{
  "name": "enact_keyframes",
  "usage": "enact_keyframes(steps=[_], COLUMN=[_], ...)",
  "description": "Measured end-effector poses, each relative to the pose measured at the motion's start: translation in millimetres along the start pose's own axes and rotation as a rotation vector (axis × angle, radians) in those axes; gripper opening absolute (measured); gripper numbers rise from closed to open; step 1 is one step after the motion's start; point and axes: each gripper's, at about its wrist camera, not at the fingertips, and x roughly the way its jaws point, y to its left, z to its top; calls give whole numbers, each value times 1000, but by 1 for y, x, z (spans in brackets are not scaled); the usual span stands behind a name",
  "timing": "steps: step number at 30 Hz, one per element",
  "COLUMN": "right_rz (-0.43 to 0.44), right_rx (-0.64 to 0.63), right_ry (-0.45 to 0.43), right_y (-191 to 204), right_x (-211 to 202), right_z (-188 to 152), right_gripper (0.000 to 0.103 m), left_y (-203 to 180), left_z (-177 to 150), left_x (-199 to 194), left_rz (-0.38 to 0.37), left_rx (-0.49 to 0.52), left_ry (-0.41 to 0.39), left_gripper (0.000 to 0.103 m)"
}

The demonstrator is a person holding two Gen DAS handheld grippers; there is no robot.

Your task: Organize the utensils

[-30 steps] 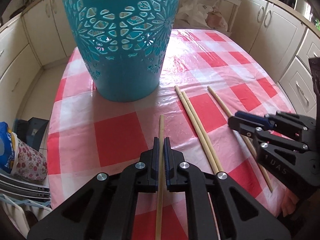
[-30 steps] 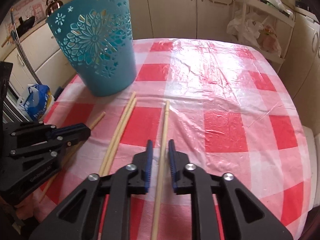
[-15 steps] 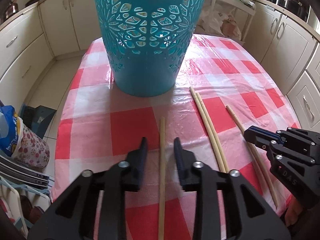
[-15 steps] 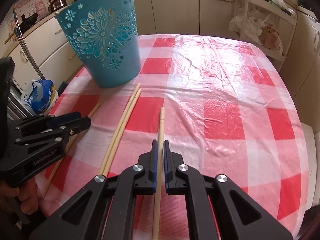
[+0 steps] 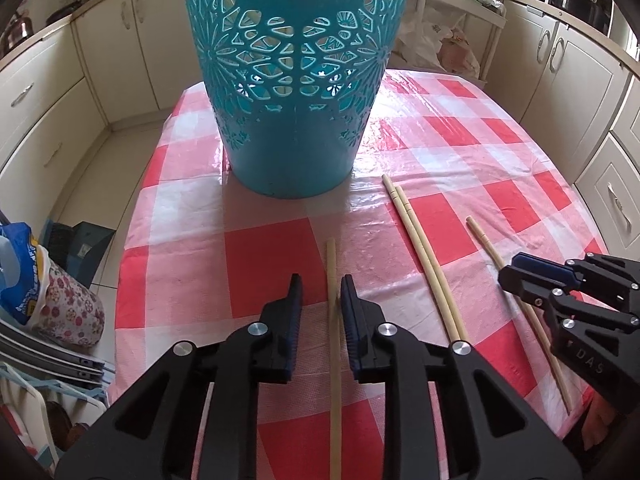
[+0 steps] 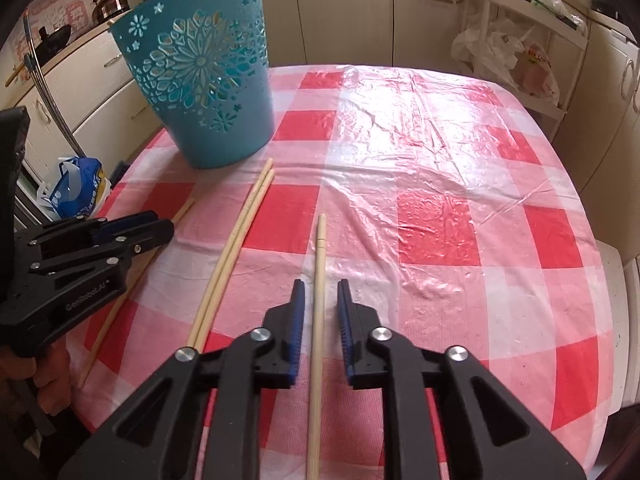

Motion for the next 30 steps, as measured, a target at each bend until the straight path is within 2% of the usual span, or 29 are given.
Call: enact_keyframes(steps=[1, 4, 8, 16, 18, 20, 24, 26, 30], right_rz=[-6, -17, 0, -20, -5, 5, 4, -3, -13], right_rx=[-8, -12, 5, -36, -24, -27, -50, -62, -79], right_ry=[-1, -2, -2, 2, 7, 1, 14, 22, 3], right_y=[1, 2, 2, 6, 6, 7, 9, 9, 10], right_x=[0, -1, -6, -6, -7, -11, -10, -6, -6], right_z=[0, -2, -4, -6, -6, -5, -4, -4, -7], right_gripper=[17, 6, 6, 7, 6, 6, 8, 15, 15], left_y=[-1, -6, -10, -11, -10, -4, 5, 7, 3], left_z=[0, -1, -2, -4, -6, -6, -4, -3, -2], left_x=[0, 0, -1, -1, -2, -3, -4, -4, -1], left_rz=[0, 5, 6, 15, 29, 12, -12, -21, 1], left_rx=[3, 23, 33, 49, 51, 31, 20, 26, 62], left_ry=[-1, -6, -9, -21, -32, -30, -11, -3, 1], left_gripper=[23, 28, 32, 32, 25, 12, 12, 12, 13])
